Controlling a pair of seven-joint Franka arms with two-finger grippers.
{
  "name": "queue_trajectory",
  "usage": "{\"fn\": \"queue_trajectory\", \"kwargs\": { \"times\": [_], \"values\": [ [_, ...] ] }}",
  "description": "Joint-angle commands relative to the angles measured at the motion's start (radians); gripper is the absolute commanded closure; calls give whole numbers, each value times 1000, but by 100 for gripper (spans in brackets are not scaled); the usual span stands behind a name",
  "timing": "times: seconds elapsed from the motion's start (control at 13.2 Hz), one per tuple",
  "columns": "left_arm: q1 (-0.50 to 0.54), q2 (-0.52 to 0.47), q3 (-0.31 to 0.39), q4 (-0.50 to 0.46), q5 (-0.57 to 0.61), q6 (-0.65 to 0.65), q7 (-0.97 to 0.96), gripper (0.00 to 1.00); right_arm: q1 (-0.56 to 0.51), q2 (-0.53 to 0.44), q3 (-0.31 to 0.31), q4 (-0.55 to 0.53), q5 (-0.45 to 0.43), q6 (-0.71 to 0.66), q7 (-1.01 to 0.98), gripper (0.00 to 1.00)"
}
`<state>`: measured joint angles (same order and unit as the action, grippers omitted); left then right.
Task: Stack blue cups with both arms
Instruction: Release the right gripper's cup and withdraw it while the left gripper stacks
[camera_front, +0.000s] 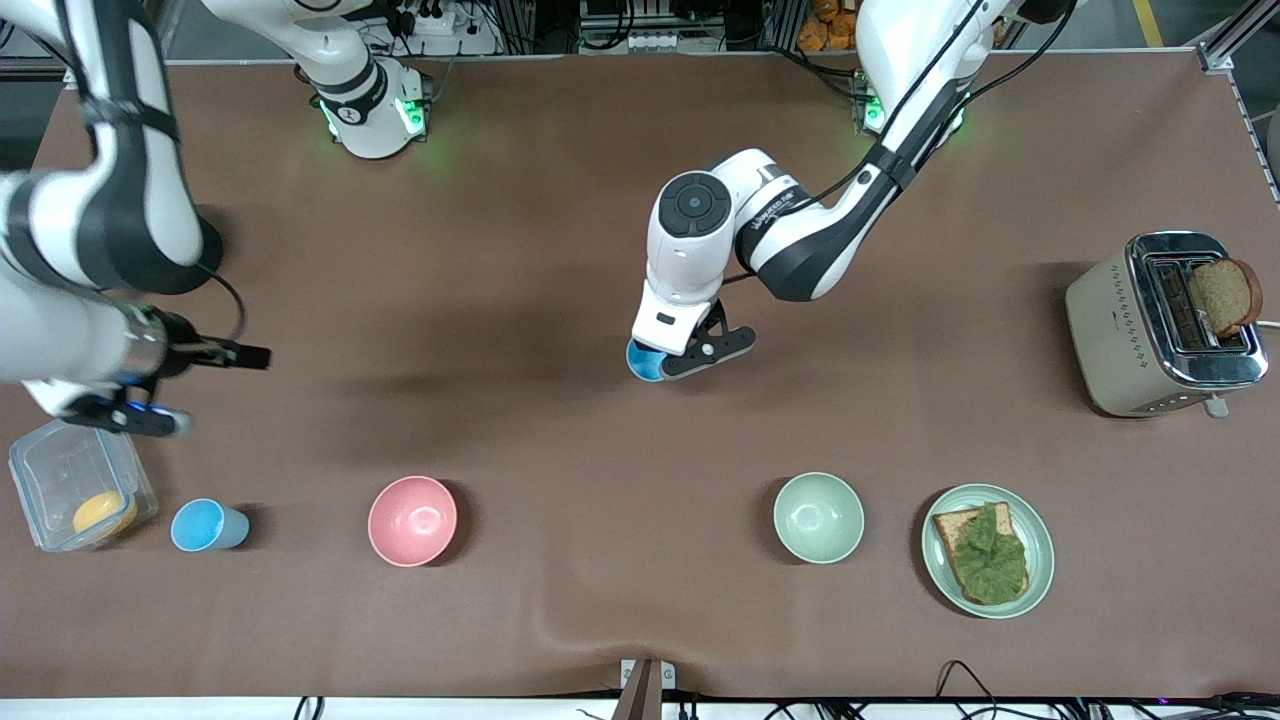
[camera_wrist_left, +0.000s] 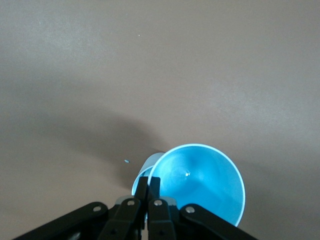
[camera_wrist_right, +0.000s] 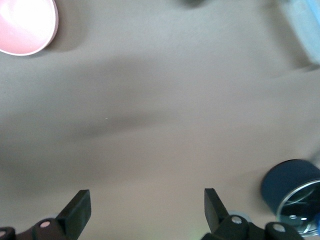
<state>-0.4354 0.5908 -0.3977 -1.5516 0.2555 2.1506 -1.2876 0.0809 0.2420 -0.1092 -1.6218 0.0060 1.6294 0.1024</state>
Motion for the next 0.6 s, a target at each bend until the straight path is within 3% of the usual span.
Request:
{"fn": "queue_trajectory", "kwargs": {
  "times": [0.0,0.53],
  "values": [
    [-2,-45,0,-25,28,-15,-41,100,-99,-167,89,-98,-35,23,-96,0],
    [-3,-63,-3,-32,28,-93,-38,100,-132,-224,92,-38,-34,-5,-102,0]
  ]
}}
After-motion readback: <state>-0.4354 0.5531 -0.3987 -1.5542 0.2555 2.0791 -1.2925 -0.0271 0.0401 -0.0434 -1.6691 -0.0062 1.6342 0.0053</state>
